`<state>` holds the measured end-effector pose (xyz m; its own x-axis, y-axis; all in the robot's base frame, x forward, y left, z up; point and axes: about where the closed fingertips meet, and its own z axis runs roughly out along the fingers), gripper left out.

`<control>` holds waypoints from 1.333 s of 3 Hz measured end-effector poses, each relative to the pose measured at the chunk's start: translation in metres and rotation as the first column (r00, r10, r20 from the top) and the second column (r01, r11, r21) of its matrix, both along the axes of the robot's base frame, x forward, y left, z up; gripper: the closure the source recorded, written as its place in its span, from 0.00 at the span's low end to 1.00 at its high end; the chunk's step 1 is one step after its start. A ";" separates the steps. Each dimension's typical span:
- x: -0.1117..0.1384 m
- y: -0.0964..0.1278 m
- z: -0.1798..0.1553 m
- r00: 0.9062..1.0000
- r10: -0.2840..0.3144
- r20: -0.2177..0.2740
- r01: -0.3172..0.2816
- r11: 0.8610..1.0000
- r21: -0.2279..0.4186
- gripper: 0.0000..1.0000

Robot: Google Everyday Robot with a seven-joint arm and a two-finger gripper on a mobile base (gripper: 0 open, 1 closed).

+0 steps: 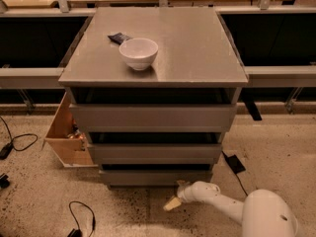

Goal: Close bottom drawer

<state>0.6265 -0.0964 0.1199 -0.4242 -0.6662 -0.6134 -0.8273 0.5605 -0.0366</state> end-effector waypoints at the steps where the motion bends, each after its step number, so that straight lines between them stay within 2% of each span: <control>1: 0.000 0.000 0.000 1.000 0.000 0.000 0.000 1.000 0.000 0.19; 2: -0.004 0.001 -0.002 1.000 0.004 -0.007 -0.004 1.000 -0.005 0.42; 3: -0.027 -0.012 0.003 0.999 0.015 -0.037 -0.017 0.999 -0.039 0.65; 4: -0.064 -0.031 0.019 0.996 0.040 -0.080 -0.047 0.995 -0.088 0.89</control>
Offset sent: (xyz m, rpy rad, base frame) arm -0.0085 -0.0001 -0.0011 -0.0137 0.0131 0.0057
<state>0.5622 -0.1269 0.1393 -0.4381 -0.7356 -0.5166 -0.8530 0.5215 -0.0191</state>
